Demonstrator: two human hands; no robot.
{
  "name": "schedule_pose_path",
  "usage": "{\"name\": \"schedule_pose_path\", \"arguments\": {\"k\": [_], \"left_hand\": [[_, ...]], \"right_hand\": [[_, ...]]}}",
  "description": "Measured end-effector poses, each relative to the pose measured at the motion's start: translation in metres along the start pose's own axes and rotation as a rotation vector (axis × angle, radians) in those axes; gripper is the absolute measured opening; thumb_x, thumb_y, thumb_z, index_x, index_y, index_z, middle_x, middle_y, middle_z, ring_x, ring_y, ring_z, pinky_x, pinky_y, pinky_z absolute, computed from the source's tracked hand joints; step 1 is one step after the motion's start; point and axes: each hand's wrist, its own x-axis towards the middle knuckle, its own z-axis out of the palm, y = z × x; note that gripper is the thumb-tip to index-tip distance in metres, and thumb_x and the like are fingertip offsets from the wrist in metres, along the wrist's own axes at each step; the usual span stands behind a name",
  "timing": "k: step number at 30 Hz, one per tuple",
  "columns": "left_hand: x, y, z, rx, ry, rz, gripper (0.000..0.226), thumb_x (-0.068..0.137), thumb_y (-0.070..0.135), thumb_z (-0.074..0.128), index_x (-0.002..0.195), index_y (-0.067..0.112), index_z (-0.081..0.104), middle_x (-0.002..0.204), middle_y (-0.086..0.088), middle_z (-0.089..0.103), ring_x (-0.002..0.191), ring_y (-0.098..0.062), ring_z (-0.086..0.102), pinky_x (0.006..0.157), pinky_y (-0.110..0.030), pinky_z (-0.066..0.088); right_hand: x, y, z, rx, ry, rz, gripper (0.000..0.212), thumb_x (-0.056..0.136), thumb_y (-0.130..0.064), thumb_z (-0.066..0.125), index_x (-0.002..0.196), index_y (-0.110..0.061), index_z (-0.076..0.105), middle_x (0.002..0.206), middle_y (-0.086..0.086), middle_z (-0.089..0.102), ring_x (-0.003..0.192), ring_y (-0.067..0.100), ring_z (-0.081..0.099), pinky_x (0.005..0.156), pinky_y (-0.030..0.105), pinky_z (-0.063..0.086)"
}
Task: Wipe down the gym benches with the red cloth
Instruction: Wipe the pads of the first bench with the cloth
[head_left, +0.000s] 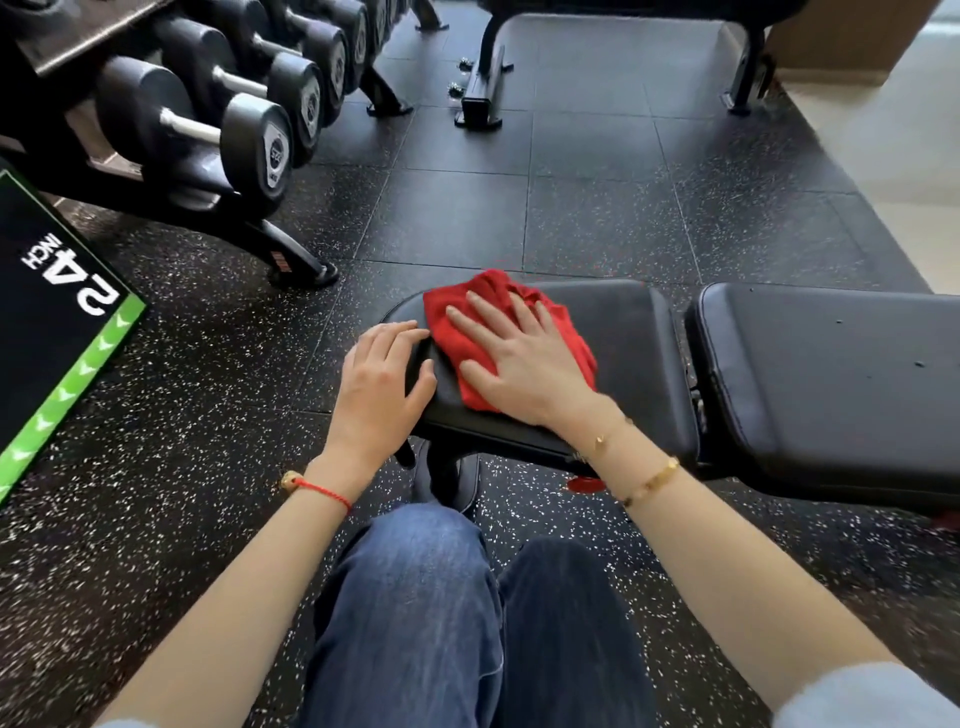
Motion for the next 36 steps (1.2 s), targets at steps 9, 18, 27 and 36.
{"name": "schedule_pose_path", "arguments": {"k": [9,18,27,36], "left_hand": [[-0.007,-0.004,0.002,-0.043,-0.058,0.042,0.041,0.102,0.015,0.047,0.141,0.002,0.051,0.149,-0.014,0.048,0.144,-0.031,0.036,0.12,-0.05,0.028],[-0.016,-0.002,-0.002,-0.045,0.01,-0.029,0.039,0.099,0.017,0.056,0.134,0.0,0.057,0.14,-0.016,0.054,0.135,-0.034,0.042,0.118,-0.044,0.032],[-0.017,-0.004,-0.005,-0.054,0.015,-0.015,0.039,0.096,0.02,0.061,0.131,0.002,0.059,0.134,-0.015,0.056,0.13,-0.032,0.045,0.116,-0.041,0.034],[-0.016,-0.012,-0.008,-0.047,0.043,-0.013,0.037,0.095,0.023,0.062,0.128,0.006,0.061,0.133,-0.011,0.058,0.128,-0.028,0.046,0.115,-0.037,0.035]], "right_hand": [[-0.003,0.067,-0.012,-0.008,0.042,0.267,0.058,0.097,-0.049,0.037,0.152,-0.044,0.018,0.164,-0.012,0.011,0.151,0.029,0.006,0.121,0.052,0.0],[-0.028,0.017,0.003,-0.003,0.078,0.003,0.06,0.093,-0.052,0.04,0.15,-0.047,0.023,0.162,-0.013,0.018,0.15,0.03,0.012,0.121,0.05,0.005],[0.037,0.032,-0.007,0.012,0.007,0.192,0.057,0.097,-0.049,0.034,0.152,-0.043,0.019,0.164,-0.01,0.013,0.15,0.03,0.006,0.121,0.05,0.0],[-0.019,0.022,0.001,0.001,0.046,-0.058,0.059,0.093,-0.05,0.038,0.15,-0.047,0.023,0.162,-0.013,0.019,0.149,0.028,0.015,0.122,0.049,0.007]]}}
